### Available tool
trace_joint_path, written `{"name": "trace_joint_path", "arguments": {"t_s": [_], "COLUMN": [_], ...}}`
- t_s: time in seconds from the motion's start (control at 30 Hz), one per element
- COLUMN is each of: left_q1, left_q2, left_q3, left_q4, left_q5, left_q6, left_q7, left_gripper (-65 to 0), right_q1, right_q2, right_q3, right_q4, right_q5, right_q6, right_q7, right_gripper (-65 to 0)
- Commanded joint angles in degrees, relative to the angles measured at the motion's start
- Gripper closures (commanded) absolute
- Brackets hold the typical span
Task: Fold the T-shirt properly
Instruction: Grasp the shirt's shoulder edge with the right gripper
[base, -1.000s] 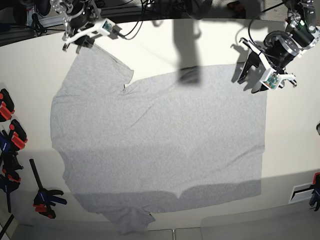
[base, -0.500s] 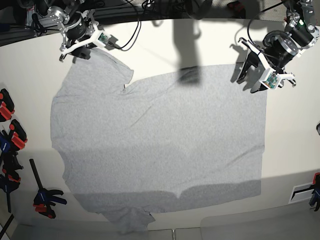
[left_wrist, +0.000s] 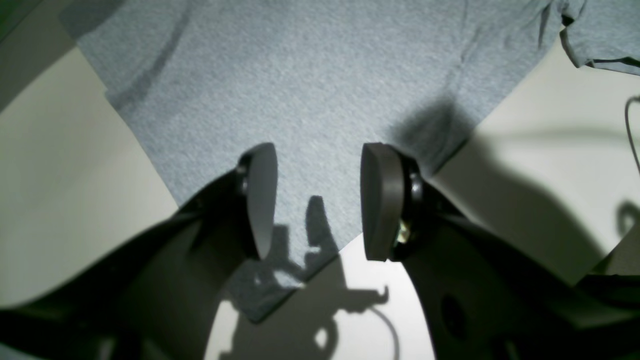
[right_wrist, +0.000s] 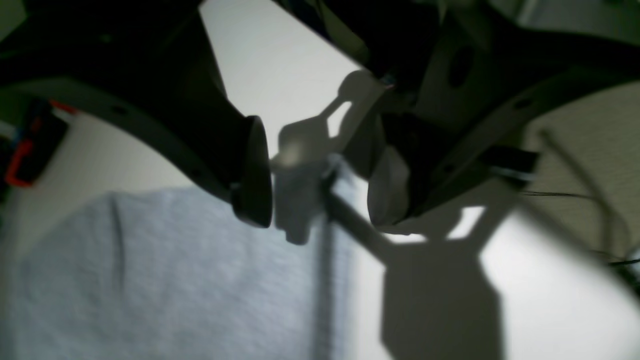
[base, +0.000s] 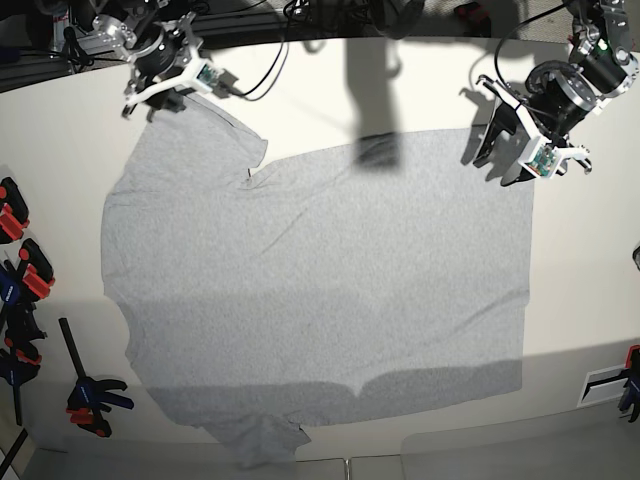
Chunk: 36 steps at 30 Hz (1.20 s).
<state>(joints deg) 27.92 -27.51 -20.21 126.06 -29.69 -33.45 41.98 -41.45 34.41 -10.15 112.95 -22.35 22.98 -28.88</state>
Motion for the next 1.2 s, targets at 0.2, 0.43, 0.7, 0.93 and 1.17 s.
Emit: {"name": "trace_joint_path", "arguments": {"t_s": [0.2,0.43,0.7,0.93,1.17], "left_q1": [-0.15,-0.15,-0.15,-0.15,-0.15], "left_q2": [-0.76,-0.76,-0.74,-0.76,-0.76], "left_q3": [-0.31,-0.31,-0.31,-0.31,-0.31], "left_q4": [1.05,1.05,1.05,1.05,1.05], "left_q5": [-0.52,-0.52,-0.52,-0.55,-0.52], "left_q6": [0.00,0.00,0.02,0.02,0.02], "left_q7": [-1.33,-1.33,-1.33,-1.33,-1.33], "left_gripper": [-25.2,-25.2,-25.2,-25.2,-25.2], "right_q1": [-0.50,-0.48,-0.44,0.02,1.40], "right_q2": [0.50,0.52,0.52,0.81,0.81], "right_q3": [0.00,0.00,0.00,0.00,0.00], "right_q4": [3.56,3.39,-0.68,-2.62,-2.95], "right_q5": [0.50,-0.15,-5.14,-9.14,-8.11], "right_q6": [1.25,1.68,0.50,-2.91,-2.75], "right_q7": [-0.26,-0.55,-0.48,-0.55,-0.70], "right_gripper": [-31.4,-31.4,-31.4,-31.4,-31.2]}}
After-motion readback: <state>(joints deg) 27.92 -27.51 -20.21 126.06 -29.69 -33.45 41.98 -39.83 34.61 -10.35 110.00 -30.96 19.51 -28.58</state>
